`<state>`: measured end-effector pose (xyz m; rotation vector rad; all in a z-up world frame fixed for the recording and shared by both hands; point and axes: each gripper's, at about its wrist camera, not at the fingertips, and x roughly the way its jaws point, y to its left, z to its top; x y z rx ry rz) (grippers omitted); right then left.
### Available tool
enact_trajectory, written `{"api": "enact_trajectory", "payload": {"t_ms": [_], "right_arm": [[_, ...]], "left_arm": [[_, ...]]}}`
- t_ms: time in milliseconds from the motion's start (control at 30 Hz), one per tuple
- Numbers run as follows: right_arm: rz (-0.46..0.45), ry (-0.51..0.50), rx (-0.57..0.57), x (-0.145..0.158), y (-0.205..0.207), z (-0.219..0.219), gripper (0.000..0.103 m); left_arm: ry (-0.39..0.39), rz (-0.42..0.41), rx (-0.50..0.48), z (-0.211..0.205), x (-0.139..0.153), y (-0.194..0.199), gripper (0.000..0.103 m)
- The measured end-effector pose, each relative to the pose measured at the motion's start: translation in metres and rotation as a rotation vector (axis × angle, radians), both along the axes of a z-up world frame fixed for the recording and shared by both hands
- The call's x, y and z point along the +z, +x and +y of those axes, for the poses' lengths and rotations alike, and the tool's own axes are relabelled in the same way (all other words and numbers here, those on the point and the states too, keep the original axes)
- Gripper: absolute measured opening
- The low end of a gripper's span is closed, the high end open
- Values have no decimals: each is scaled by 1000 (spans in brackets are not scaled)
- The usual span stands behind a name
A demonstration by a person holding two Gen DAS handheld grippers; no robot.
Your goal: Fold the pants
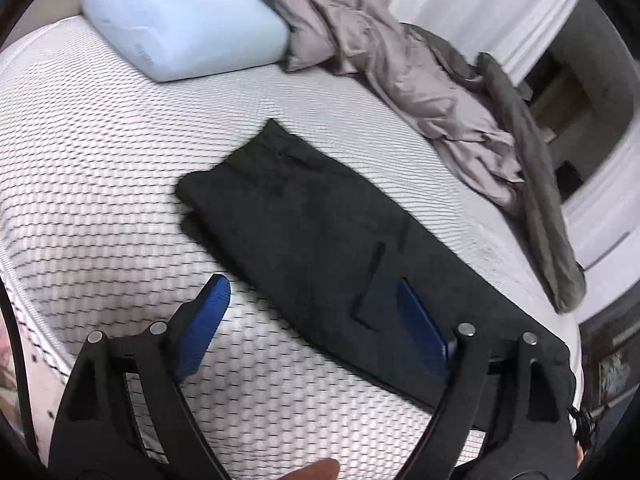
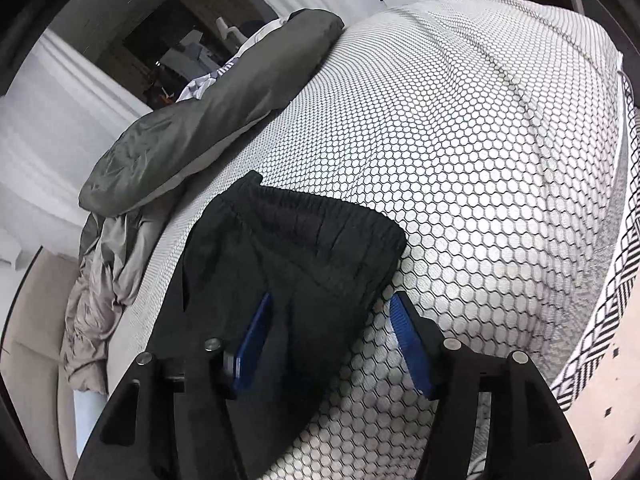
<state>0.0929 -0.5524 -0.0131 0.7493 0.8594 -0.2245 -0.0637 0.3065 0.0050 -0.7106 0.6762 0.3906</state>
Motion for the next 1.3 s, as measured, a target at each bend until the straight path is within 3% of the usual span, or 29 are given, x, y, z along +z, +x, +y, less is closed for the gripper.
{"api": "enact_trajectory", "payload": {"t_ms": [167,200,300,467,600,667,733,800,967,1067,1133,1167,1200,1300], "right_arm": [[40,-32,-14,-4,20,13,60],[36,-51,-2,-2,24,18,48],[34,-159,61,4,34,34,30],[-55,-199,126,18,27,41,20],[23,-180,115,-14,30,24,21],[7,-131,113,-22,27,17,23],[-13,-141,141,-13,23,17,34],[-54,-195,166,6,18,19,53],[-100,-280,204,31,20,7,61],[-74,-228,186,21,22,-18,61],[-54,-146,173,5,25,-32,52],[-37,-114,169,-2,29,-36,31],[-30,-75,155,-8,29,-39,28],[-171,-20,174,16,12,-46,15]], "left_arm": [[63,10,-80,-25,7,11,98],[77,10,-90,-29,9,13,98],[92,5,-113,-37,14,14,99],[79,-52,-137,-57,20,32,101],[68,-31,-143,-67,15,48,101],[66,-30,-153,-74,15,55,101],[82,-41,-172,-88,19,59,101],[108,-64,-215,-106,25,64,101],[137,-74,-337,-161,18,85,102],[138,-4,-452,-203,2,109,102],[171,19,-500,-225,-4,120,102],[187,34,-507,-233,-7,122,102],[198,53,-513,-239,-10,125,102],[209,82,-512,-246,-18,133,101]]}}
